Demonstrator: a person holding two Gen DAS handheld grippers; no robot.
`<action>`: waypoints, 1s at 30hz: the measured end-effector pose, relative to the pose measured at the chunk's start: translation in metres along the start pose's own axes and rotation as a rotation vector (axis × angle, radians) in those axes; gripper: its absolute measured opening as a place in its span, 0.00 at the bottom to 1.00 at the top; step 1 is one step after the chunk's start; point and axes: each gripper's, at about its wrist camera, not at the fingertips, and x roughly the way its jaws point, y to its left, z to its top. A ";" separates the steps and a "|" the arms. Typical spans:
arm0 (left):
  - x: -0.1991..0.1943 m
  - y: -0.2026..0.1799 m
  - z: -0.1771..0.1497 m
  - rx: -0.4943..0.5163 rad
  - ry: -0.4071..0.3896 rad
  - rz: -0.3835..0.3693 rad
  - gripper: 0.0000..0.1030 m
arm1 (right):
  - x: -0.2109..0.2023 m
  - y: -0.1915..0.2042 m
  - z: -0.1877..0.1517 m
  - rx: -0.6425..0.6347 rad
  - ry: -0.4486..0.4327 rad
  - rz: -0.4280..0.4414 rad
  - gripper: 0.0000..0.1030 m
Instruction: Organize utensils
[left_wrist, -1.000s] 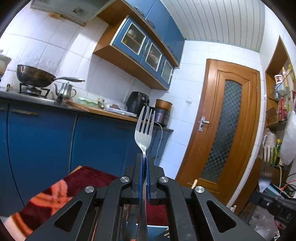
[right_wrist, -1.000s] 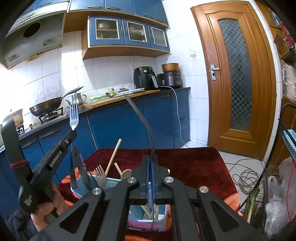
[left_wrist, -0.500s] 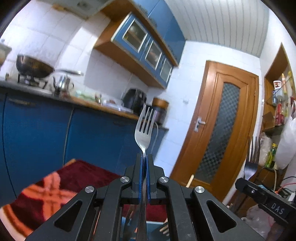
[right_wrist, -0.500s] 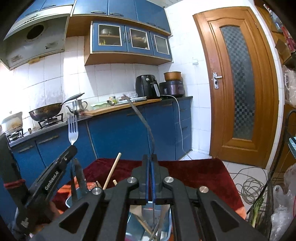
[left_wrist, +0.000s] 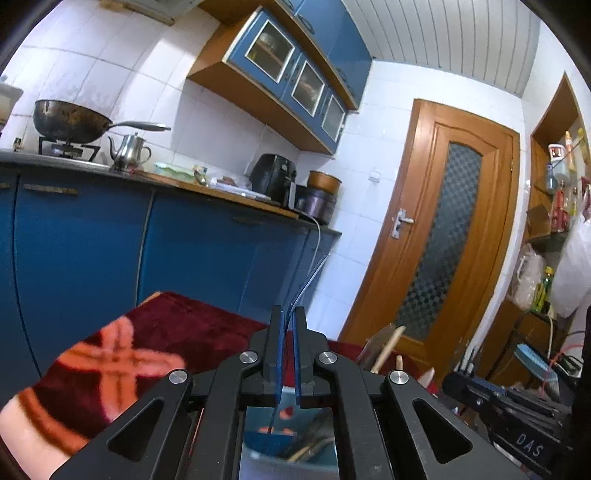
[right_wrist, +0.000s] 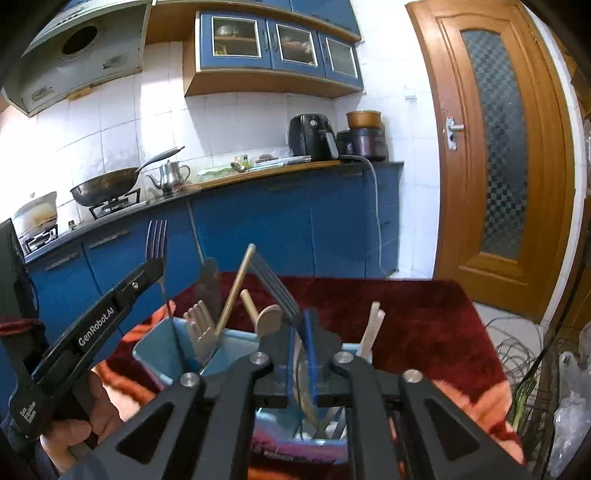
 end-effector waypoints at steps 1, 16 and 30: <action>-0.002 0.000 -0.001 0.002 0.017 -0.002 0.03 | -0.003 0.001 -0.001 0.001 -0.005 -0.004 0.17; -0.056 -0.008 0.015 0.119 0.148 0.005 0.12 | -0.077 0.013 0.003 0.056 -0.094 -0.006 0.30; -0.141 -0.018 0.024 0.185 0.164 -0.015 0.24 | -0.153 0.046 -0.018 0.041 -0.148 0.001 0.33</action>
